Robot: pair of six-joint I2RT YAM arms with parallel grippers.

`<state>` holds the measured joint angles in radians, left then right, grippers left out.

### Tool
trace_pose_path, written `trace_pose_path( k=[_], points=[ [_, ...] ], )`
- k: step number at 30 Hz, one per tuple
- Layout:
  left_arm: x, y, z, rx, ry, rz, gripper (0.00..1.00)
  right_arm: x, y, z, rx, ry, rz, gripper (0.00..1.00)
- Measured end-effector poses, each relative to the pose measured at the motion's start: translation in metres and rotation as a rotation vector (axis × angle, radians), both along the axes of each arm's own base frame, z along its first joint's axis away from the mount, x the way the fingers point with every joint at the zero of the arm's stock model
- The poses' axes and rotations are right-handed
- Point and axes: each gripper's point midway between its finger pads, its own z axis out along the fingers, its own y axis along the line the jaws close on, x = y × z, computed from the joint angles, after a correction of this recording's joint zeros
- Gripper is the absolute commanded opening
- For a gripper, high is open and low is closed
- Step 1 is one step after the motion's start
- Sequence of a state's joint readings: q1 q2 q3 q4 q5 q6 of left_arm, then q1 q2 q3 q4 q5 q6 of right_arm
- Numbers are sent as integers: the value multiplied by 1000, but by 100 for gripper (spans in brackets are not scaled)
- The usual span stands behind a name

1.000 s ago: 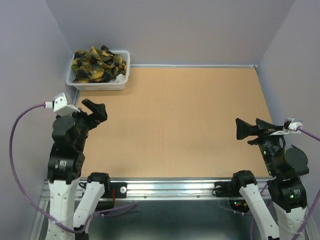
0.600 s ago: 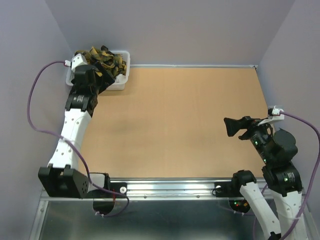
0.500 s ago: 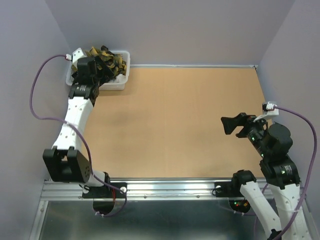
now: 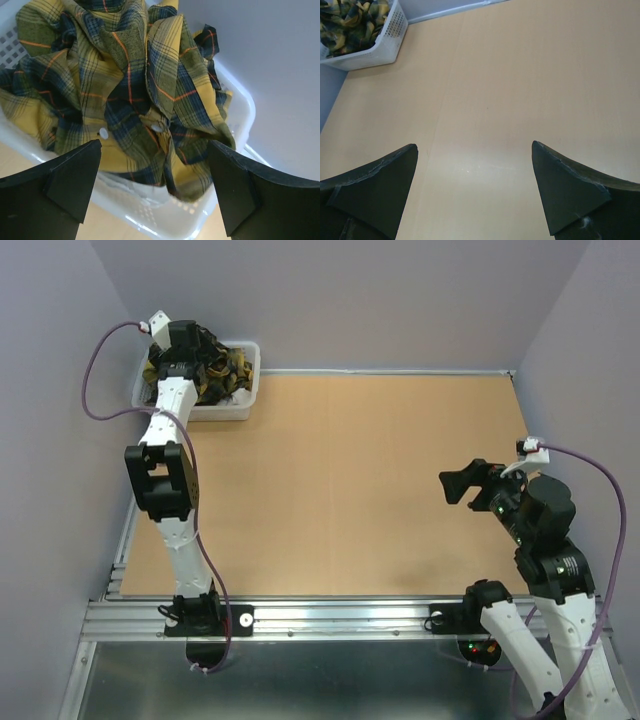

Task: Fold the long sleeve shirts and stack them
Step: Grab the shirt from the pile, then move the shirt to the center of the board

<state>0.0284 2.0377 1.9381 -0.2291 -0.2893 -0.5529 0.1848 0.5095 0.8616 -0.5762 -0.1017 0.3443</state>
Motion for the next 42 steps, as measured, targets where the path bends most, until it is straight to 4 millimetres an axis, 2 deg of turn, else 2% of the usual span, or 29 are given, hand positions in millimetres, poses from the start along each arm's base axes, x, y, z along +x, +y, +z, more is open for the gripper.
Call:
trace_pose_path(
  k=[4, 6, 9, 10, 12, 13, 18, 22, 23, 26, 30, 31, 33, 34, 36, 37, 39, 42],
  points=[
    [28, 6, -27, -1, 18, 18, 96, 3, -3, -3, -6, 12, -18, 100],
    [36, 6, -42, -2, 34, 18, 90, 6, -4, -5, -10, 23, -26, 100],
    [44, 7, -63, -5, 54, 20, 58, 10, -4, -10, -13, 45, -35, 100],
    [45, 7, -67, -7, 61, 20, 33, 11, -4, -12, -14, 53, -35, 100],
    [47, 7, -73, -2, 67, 15, 5, 12, -4, -14, -16, 61, -35, 100],
    [48, 7, -73, -6, 63, 15, 0, 13, -4, -15, -17, 66, -35, 100],
    [53, 8, -64, -6, 18, 7, 0, 16, -3, -19, -29, 80, -33, 100],
    [45, 3, -51, -4, 2, -28, 0, 18, -3, -23, -48, 91, -27, 100],
    [43, 1, -42, -4, -11, -39, 0, 19, -3, -23, -53, 92, -25, 100],
    [39, -7, 6, 4, -100, -78, 0, 19, -2, -24, -66, 93, -10, 100],
    [18, -26, 99, 16, -270, -146, 0, 17, 0, -23, -77, 81, 14, 100],
    [8, -36, 131, 19, -330, -171, 0, 16, 1, -21, -80, 74, 22, 100],
    [-7, -55, 178, 21, -427, -219, 0, 14, 2, -18, -82, 60, 34, 100],
    [-20, -72, 214, 24, -500, -262, 0, 13, 3, -14, -82, 48, 39, 100],
    [-44, -108, 267, 31, -617, -353, 0, 10, 4, -4, -81, 20, 52, 100],
    [-54, -122, 285, 34, -658, -392, 0, 9, 5, -1, -79, 11, 56, 100],
    [-85, -169, 330, 31, -771, -515, 0, 5, 6, 11, -74, -24, 68, 100],
    [-119, -222, 364, 10, -872, -661, 0, -1, 8, 27, -65, -68, 82, 100]
  ],
)
